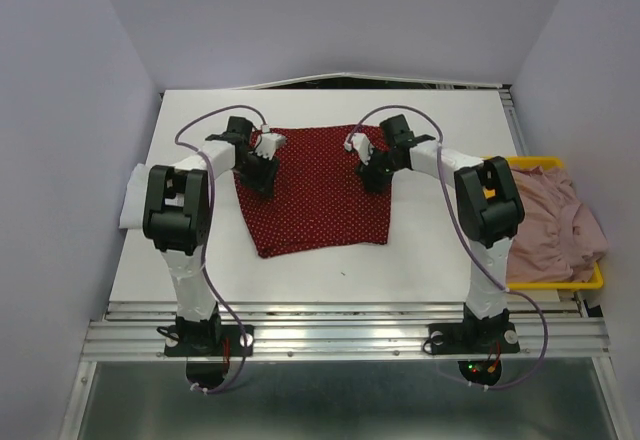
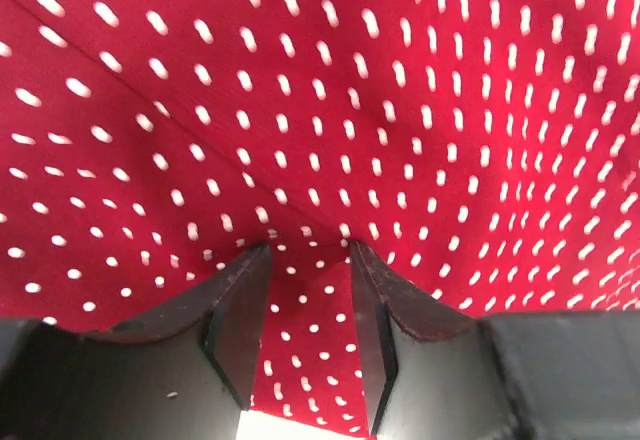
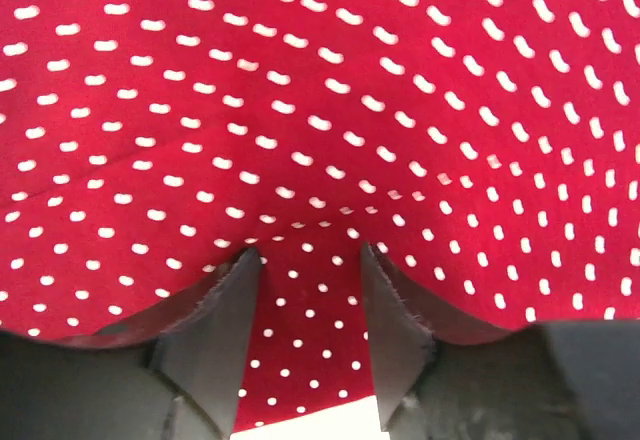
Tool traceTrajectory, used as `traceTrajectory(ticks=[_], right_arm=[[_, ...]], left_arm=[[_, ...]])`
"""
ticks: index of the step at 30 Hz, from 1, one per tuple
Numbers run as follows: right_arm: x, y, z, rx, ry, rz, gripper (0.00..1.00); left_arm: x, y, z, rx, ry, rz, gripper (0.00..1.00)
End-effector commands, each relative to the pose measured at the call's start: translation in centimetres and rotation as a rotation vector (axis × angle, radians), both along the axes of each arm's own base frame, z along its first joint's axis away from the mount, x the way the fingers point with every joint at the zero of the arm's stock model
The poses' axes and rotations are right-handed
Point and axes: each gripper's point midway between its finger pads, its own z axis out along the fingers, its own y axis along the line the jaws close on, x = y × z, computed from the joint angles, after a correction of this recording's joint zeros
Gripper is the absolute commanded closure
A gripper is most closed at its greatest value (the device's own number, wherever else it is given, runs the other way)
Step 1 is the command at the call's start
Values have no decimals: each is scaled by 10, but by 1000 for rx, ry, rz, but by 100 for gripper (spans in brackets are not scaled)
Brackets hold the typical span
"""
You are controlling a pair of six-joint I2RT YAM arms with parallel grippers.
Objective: Fold and stack the skirts
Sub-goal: Flatten the skirt out
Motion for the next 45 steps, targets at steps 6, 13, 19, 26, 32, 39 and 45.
traceTrajectory(ticks=[6,13,19,26,32,39,45], right_arm=[[-210,29,-35,-171,394,310,52],[-262,151,71,184,480,393,46],[-151,110,102,191,238,150,44],[-99,90,56,121,194,5,44],[-105,89,15,74,296,-11,45],[-176,28,-33,-130,434,54,46],[-229,-9,-27,-195,516,124,48]], left_arm=[[96,-3,0,54,-61,42,50],[152,-67,57,-72,-192,-90,47],[129,-56,118,-86,-299,-93,46],[78,-27,108,-72,-294,-51,46],[35,3,78,-46,-190,-29,46],[-25,19,36,29,-90,-121,46],[-86,0,1,18,32,-245,47]])
